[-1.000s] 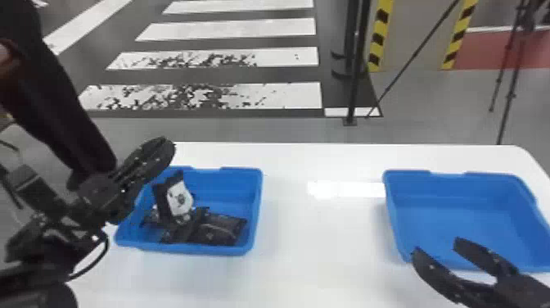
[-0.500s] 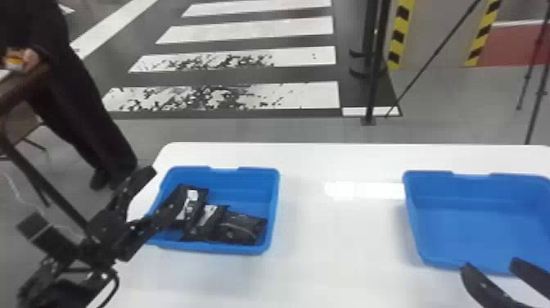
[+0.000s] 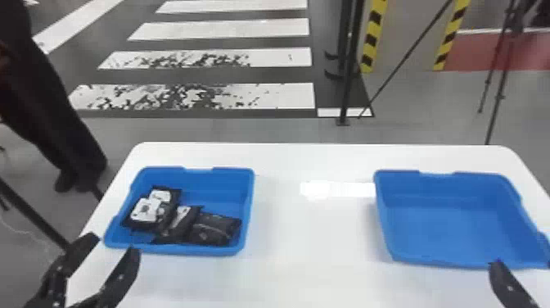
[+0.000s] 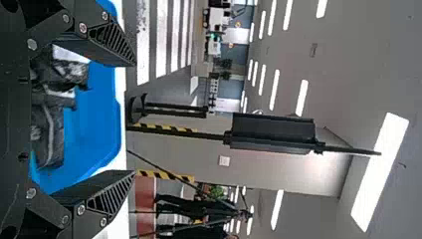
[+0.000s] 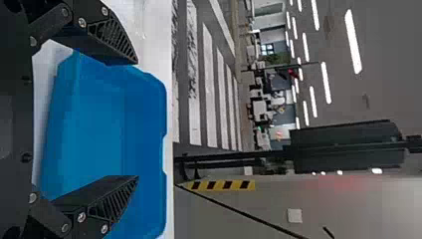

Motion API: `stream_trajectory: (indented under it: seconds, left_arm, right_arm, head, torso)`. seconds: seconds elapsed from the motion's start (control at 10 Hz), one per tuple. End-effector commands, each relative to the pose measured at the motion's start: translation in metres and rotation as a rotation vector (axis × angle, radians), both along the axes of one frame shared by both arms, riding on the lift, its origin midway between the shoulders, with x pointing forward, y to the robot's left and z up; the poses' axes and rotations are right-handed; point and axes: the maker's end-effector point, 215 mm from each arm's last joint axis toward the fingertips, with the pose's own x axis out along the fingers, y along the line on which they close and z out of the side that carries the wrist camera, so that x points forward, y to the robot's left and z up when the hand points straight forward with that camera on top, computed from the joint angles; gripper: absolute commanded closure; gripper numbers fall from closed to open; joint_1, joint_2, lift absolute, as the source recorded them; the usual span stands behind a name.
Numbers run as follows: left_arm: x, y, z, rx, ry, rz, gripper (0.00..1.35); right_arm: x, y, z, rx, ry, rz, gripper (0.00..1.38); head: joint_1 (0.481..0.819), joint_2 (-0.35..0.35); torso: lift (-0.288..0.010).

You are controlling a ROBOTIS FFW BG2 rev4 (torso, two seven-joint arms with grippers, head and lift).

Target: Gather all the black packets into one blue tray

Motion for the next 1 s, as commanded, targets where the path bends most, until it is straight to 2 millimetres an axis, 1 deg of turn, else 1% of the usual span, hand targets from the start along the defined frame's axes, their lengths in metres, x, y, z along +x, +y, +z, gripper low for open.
stream_trajectory:
  seconds: [0.0, 0.1, 0.2, 0.3, 0.4, 0.6, 0.9]
  left_arm:
    - [-0.023, -0.006, -0.006, -0.028, 0.033, 0.009, 0.28]
    - [-0.035, -0.005, -0.006, -0.034, 0.041, 0.035, 0.28]
    - [-0.046, -0.004, -0.001, -0.045, 0.036, 0.066, 0.28]
    - [-0.053, -0.008, 0.007, -0.055, 0.022, 0.091, 0.28]
    - [-0.059, -0.011, 0.004, -0.065, 0.034, 0.111, 0.28]
    - [-0.061, -0.009, 0.001, -0.036, 0.045, 0.114, 0.29]
    - [-0.060, -0.014, -0.005, -0.037, 0.064, 0.102, 0.29]
  right_arm:
    - [-0.019, -0.025, 0.010, -0.033, -0.133, -0.078, 0.22]
    - [-0.036, -0.040, 0.011, -0.040, -0.173, -0.133, 0.22]
    - [-0.049, -0.048, 0.007, -0.034, -0.174, -0.158, 0.22]
    - [-0.062, -0.052, 0.010, -0.041, -0.185, -0.174, 0.22]
    - [-0.070, -0.052, 0.018, -0.054, -0.200, -0.175, 0.22]
    - [-0.078, -0.050, 0.020, -0.065, -0.197, -0.168, 0.22]
    - [-0.081, -0.051, 0.019, -0.058, -0.192, -0.175, 0.22]
  head:
    - [0.695, 0.040]
    - [0.695, 0.003]
    - [0.695, -0.018]
    - [0.695, -0.047]
    - [0.695, -0.067]
    - [0.695, -0.096]
    - [0.695, -0.099]
  torso:
    - [-0.110]
    - [-0.110]
    - [-0.110]
    - [-0.110]
    - [-0.110]
    - [-0.110]
    - [-0.110]
